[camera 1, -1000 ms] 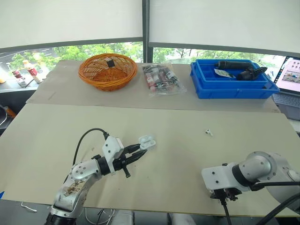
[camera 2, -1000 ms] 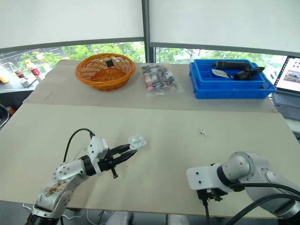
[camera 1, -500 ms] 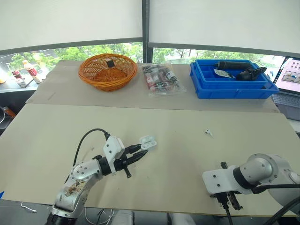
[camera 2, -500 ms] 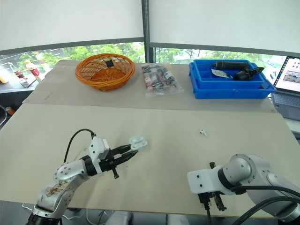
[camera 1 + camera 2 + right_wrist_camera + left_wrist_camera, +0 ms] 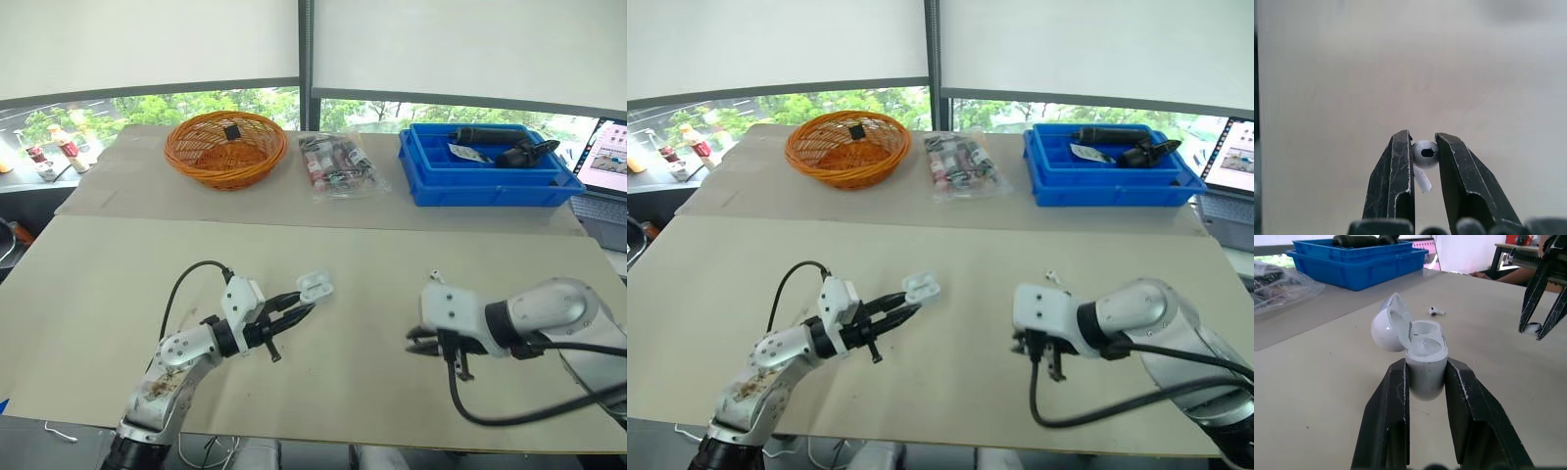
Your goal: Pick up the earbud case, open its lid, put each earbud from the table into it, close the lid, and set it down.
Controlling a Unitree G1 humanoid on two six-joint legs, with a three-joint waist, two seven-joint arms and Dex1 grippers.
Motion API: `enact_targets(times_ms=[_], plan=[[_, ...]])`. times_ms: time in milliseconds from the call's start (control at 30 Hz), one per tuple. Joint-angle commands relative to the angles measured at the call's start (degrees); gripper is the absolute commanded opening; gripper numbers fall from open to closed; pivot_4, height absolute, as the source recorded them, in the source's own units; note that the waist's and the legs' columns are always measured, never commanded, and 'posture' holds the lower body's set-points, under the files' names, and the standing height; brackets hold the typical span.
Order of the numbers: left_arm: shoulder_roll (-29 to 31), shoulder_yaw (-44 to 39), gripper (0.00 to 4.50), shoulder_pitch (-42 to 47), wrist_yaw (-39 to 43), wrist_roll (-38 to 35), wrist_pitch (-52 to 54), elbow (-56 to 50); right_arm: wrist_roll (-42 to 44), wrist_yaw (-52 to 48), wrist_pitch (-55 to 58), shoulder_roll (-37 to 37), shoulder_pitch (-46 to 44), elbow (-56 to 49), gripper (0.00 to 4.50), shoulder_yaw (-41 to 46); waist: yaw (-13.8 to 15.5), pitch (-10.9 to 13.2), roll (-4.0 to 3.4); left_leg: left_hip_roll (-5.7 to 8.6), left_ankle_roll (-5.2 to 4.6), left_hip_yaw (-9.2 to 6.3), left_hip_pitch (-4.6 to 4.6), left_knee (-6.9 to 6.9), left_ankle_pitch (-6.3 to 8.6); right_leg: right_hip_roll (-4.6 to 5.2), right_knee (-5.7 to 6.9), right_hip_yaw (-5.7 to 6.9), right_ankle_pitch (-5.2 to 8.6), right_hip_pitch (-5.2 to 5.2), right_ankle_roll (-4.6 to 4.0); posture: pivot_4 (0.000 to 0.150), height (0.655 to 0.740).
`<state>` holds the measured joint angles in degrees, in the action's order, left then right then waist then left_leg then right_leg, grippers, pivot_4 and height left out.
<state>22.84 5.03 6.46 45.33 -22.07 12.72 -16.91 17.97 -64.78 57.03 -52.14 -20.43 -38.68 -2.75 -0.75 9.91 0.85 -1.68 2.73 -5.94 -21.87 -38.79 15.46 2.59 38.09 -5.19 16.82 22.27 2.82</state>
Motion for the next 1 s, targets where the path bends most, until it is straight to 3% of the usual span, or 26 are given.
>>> enact_targets(times_ms=[33, 267, 367, 667, 1000], plan=[[-1.9, -0.1, 0.54, 3.1, -1.5, -0.2, -0.8, 0.8, 9.3, 9.3, 15.8, 13.1, -6.1, -1.0, 0.34, 11.7, 0.0, 0.0, 0.0, 0.01, 0.0, -0.01, -0.02, -0.02, 0.0, 0.0, 0.0, -0.01, -0.01, 0.01, 0.01, 0.15, 0.7136], [-6.7, 1.3, 0.54, 8.4, -4.7, 0.0, 0.3, 3.7, 13.2, 30.6, 25.0, 47.1, -12.7, -4.1, 0.34, 24.6, -0.2, 0.0, -0.08, 0.01, 0.02, -0.07, -0.1, 0.06, -0.01, -0.03, 0.19, 0.03, -0.02, 0.22, -0.02, 0.15, 0.7136], [-8.2, 1.7, 0.54, 9.9, -5.5, -0.2, 0.9, 4.2, 12.5, 36.8, 21.4, 53.8, -11.8, -5.1, 0.34, 22.8, -0.2, -0.1, -0.09, 0.04, 0.1, -0.05, -0.26, 0.04, -0.06, -0.01, 0.57, -0.02, -0.02, 0.57, -0.02, 0.15, 0.7136], [-10.3, 1.0, 0.54, 12.5, -6.9, -1.2, 2.9, 5.3, 10.8, 46.1, 4.8, 59.5, -5.6, -1.2, 0.34, 14.3, -1.7, -0.1, -0.1, 0.06, 0.32, -0.04, -0.39, 0.05, -0.19, 0.0, 0.87, -0.06, -0.01, 0.9, -0.03, 0.15, 0.7136], [-10.2, 0.3, 0.54, 14.2, -6.9, -1.5, 3.3, 5.7, 10.4, 47.8, -5.2, 56.0, -0.6, 2.9, 0.34, 8.2, -2.0, -0.1, -0.11, 0.06, 0.32, -0.04, -0.38, 0.07, -0.19, -0.02, 0.87, -0.07, -0.01, 0.91, -0.03, 0.15, 0.7136]])
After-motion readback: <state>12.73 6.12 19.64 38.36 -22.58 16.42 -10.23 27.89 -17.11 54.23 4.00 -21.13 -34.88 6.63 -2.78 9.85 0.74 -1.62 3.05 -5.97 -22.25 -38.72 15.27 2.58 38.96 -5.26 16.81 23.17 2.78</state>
